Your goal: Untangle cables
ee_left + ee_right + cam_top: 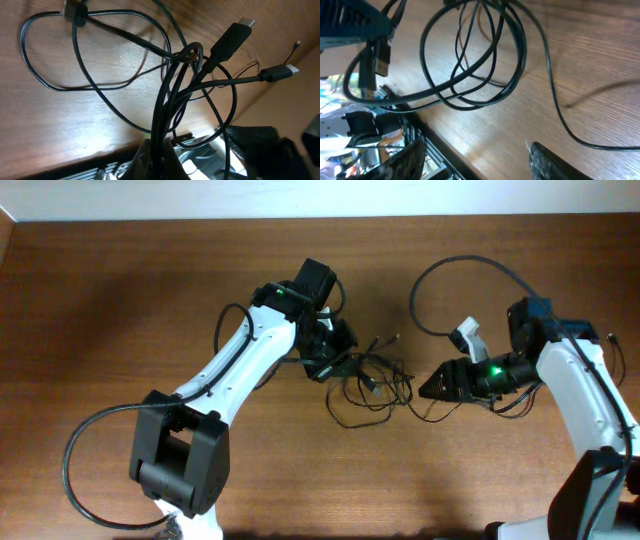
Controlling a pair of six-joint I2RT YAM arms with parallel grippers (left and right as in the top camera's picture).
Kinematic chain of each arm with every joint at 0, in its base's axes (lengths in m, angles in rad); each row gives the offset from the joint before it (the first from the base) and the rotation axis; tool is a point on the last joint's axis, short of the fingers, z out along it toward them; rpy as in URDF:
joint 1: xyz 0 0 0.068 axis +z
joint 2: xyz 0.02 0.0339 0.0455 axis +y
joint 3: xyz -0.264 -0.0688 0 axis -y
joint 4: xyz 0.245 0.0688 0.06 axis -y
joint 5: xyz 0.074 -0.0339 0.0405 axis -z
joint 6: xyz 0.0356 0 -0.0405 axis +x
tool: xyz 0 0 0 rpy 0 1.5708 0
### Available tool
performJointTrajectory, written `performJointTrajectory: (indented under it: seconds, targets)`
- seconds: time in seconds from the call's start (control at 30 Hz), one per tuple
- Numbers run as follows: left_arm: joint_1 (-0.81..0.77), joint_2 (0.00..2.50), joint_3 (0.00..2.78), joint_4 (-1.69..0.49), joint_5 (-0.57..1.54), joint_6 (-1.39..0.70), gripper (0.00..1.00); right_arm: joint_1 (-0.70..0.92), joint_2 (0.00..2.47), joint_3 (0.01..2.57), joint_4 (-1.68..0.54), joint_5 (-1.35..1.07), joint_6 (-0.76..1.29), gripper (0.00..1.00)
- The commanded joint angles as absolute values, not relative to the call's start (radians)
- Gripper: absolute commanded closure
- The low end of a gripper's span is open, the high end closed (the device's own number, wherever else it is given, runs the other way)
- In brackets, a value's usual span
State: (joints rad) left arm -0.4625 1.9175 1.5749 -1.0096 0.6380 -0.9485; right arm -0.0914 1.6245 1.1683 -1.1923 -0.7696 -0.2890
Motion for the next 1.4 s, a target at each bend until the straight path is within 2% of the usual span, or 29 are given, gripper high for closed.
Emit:
performJointTrajectory:
  seconds: [0.0, 0.07, 0.13, 0.23, 0.33, 0.37, 0.43, 0.47, 0.63, 0.87, 0.97, 1.23, 1.3, 1.37]
  targets:
    - [-0.456, 1.919, 1.593, -1.009, 0.732, -1.029, 1.00, -0.076, 1.625, 1.142, -1.140, -0.846, -0.308, 0.34]
    - [-0.456, 1.919, 1.593, -1.009, 0.775, -1.061, 1.00, -0.036, 1.625, 1.142, -1.088, -0.846, -0.307, 0.34]
    - [-0.456, 1.919, 1.593, -1.010, 0.799, -1.062, 1.00, 0.019, 1.625, 1.142, -1.020, -0.838, -0.307, 0.40]
    - [-0.456, 1.919, 1.593, -1.012, 0.824, -1.062, 1.00, 0.118, 1.625, 1.142, -0.939, -0.769, -0.306, 0.54]
    - [-0.456, 1.919, 1.593, -1.012, 0.823, -1.062, 1.00, 0.208, 1.625, 1.142, -0.876, -0.628, -0.218, 0.65]
    - [-0.456, 1.919, 1.593, -1.012, 0.820, -1.062, 1.00, 0.222, 1.625, 1.142, -0.867, -0.584, -0.194, 0.77]
    - [-0.456, 1.919, 1.593, -1.012, 0.758, -1.062, 1.00, 0.228, 1.624, 1.143, -0.867, -0.568, -0.192, 0.90]
    - [-0.456, 1.919, 1.593, -1.012, 0.637, -1.061, 1.00, 0.224, 1.618, 1.150, -0.872, -0.580, -0.169, 0.96]
    - [-0.456, 1.919, 1.592, -1.020, 0.168, -1.061, 1.00, 0.221, 1.504, 1.223, -0.954, -0.685, -0.171, 0.96]
    - [-0.455, 1.919, 1.589, -1.042, -0.018, -1.061, 1.00, 0.221, 1.153, 1.305, -0.958, -0.684, -0.170, 0.96]
    - [-0.455, 1.919, 1.586, -1.070, -0.085, -1.061, 1.00, 0.221, 1.010, 1.324, -0.884, -0.652, -0.130, 0.96]
    - [-0.455, 1.919, 1.586, -1.132, -0.228, -1.061, 1.00, 0.221, 0.745, 1.324, -0.765, -0.170, 0.020, 0.96]
    - [-0.456, 1.919, 1.586, -1.132, -0.209, -1.061, 1.00, 0.221, 0.738, 1.324, -0.800, -0.190, 0.020, 0.82]
    - [-0.456, 1.919, 1.586, -1.131, -0.188, -1.061, 1.00, 0.221, 0.752, 1.324, -0.843, -0.202, 0.019, 0.80]
